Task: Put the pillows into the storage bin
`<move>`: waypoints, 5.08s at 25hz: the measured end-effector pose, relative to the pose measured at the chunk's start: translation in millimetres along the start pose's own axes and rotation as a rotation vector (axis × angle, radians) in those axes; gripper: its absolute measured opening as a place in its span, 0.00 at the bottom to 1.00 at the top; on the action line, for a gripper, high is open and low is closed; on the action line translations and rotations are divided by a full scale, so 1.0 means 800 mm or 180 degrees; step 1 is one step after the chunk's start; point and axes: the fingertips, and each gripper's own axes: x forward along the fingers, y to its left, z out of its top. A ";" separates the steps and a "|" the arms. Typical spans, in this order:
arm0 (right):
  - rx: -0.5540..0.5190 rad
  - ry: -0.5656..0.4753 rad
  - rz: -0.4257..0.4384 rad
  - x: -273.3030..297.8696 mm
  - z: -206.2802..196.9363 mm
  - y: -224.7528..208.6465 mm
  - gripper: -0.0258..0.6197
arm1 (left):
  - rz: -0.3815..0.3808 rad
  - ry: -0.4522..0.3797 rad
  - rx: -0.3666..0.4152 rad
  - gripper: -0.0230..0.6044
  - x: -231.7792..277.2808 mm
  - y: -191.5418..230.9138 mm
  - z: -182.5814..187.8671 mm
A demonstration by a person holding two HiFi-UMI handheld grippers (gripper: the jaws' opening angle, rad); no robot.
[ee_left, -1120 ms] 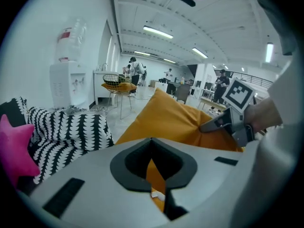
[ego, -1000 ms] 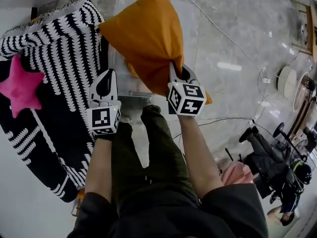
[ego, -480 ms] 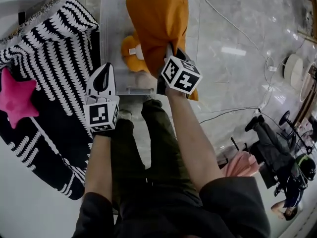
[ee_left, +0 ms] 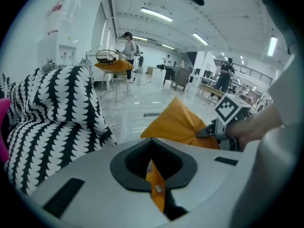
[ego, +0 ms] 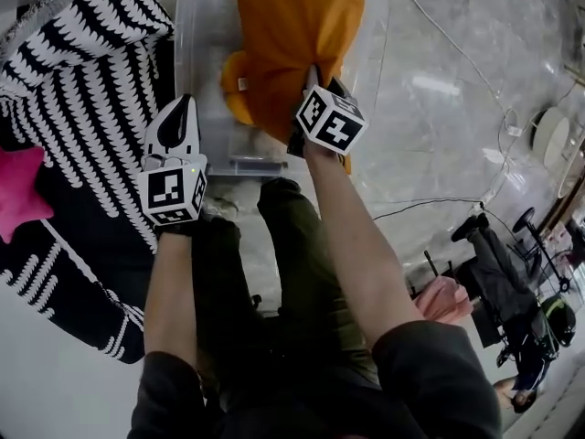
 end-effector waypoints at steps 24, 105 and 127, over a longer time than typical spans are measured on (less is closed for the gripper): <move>-0.3940 -0.1152 0.0936 -0.181 0.172 0.319 0.41 | 0.0879 -0.0694 -0.0559 0.04 -0.205 0.134 0.121; -0.2983 -0.1467 0.1941 -0.373 0.054 0.629 0.37 | 0.1012 -0.1260 -0.0822 0.04 -0.378 0.288 0.094; -0.1373 -0.0888 -0.0021 -0.134 0.031 0.251 0.41 | -0.0235 -0.0184 -0.0090 0.04 -0.115 0.134 -0.021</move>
